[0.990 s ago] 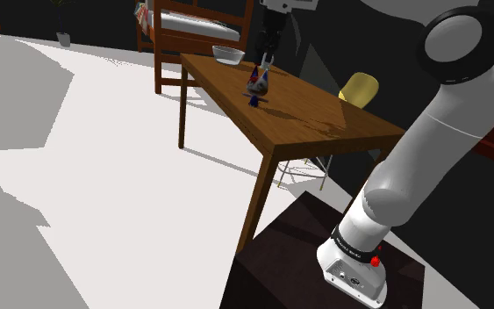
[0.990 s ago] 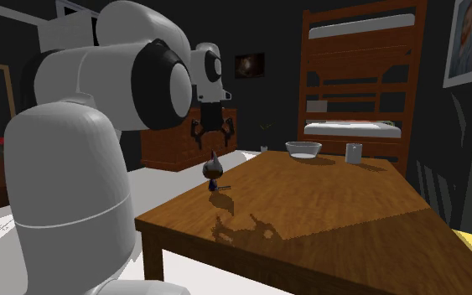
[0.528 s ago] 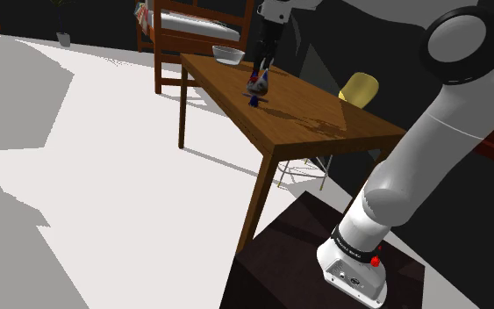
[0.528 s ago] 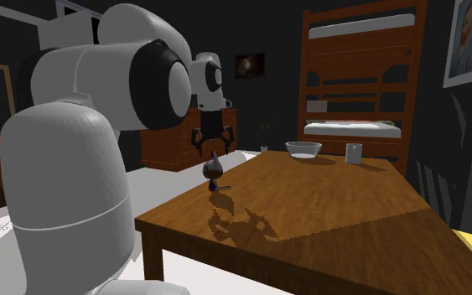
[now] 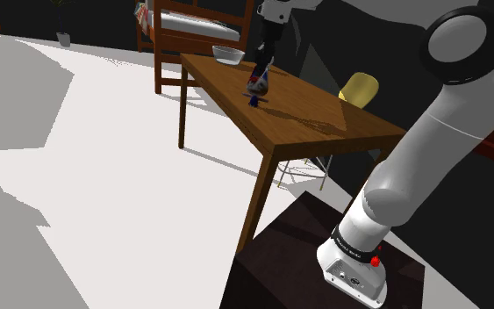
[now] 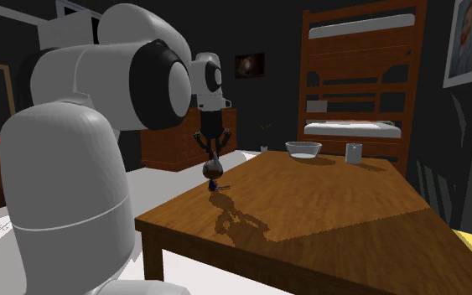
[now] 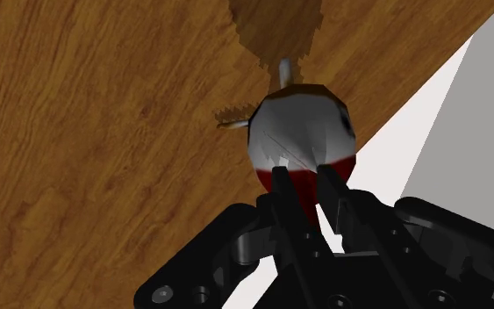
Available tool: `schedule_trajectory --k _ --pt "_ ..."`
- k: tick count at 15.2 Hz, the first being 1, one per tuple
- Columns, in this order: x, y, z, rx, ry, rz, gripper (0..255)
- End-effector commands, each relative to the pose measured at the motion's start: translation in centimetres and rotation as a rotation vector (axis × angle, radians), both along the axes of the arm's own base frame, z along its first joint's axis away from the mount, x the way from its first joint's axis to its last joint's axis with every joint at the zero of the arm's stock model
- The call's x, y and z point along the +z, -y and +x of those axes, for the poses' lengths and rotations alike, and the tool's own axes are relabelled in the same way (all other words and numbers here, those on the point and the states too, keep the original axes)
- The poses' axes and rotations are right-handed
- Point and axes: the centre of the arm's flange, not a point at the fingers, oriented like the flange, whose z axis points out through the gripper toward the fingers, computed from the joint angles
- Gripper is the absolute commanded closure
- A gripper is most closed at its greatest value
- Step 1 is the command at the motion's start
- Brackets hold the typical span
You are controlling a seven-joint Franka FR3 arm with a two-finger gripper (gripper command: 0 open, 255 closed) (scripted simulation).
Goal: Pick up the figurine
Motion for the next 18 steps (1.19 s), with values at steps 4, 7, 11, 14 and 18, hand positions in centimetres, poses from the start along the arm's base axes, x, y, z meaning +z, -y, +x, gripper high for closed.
schedule_trajectory --k 4,7,11,14,18 --pt "1.0 0.1 0.0 0.000 -0.001 0.000 255" --pt "2.6 0.1 0.0 0.000 -0.001 0.000 255" --pt "4.7 0.1 0.0 0.000 -0.001 0.000 255" --pt "6.3 0.1 0.0 0.000 -0.001 0.000 255" --pt "8.0 0.1 0.0 0.000 -0.001 0.000 255"
